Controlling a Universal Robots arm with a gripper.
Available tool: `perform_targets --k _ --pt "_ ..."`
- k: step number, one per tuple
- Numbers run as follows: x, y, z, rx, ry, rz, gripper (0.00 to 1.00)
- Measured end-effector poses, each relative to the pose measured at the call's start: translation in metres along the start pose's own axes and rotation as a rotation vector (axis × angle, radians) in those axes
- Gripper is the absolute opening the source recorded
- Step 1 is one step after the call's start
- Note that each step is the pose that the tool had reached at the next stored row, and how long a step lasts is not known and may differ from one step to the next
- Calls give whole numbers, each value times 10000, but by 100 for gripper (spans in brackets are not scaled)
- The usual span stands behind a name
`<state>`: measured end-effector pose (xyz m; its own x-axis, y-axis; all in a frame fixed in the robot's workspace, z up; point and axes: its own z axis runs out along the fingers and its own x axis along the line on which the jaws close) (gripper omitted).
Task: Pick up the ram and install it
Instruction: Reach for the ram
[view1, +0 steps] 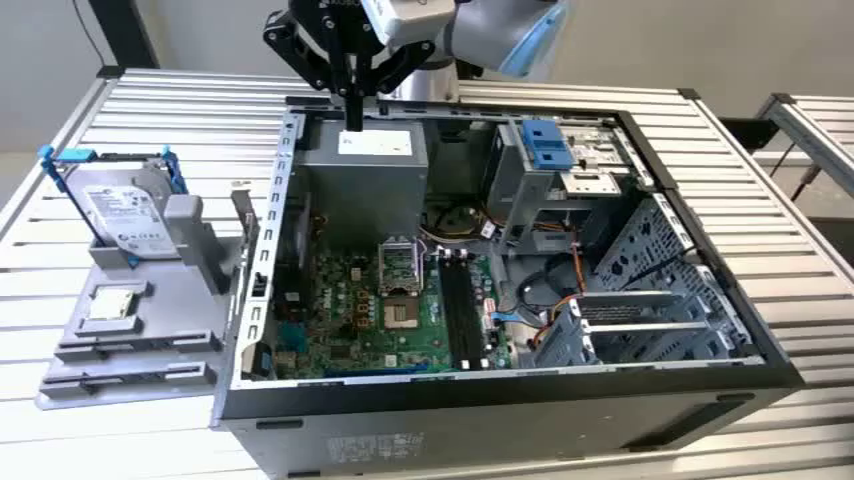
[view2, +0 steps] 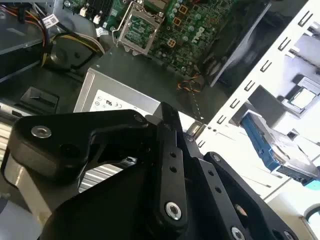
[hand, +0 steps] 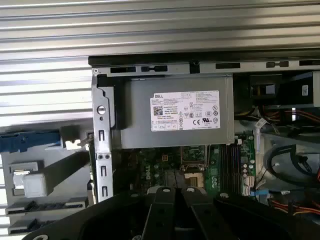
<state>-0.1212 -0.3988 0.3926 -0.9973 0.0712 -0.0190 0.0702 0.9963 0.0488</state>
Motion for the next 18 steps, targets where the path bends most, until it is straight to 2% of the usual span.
perform_targets --k 13,18 --pt "2 0 0 0 0 0 0" --pt "53 -4 -1 -1 0 -6 0"
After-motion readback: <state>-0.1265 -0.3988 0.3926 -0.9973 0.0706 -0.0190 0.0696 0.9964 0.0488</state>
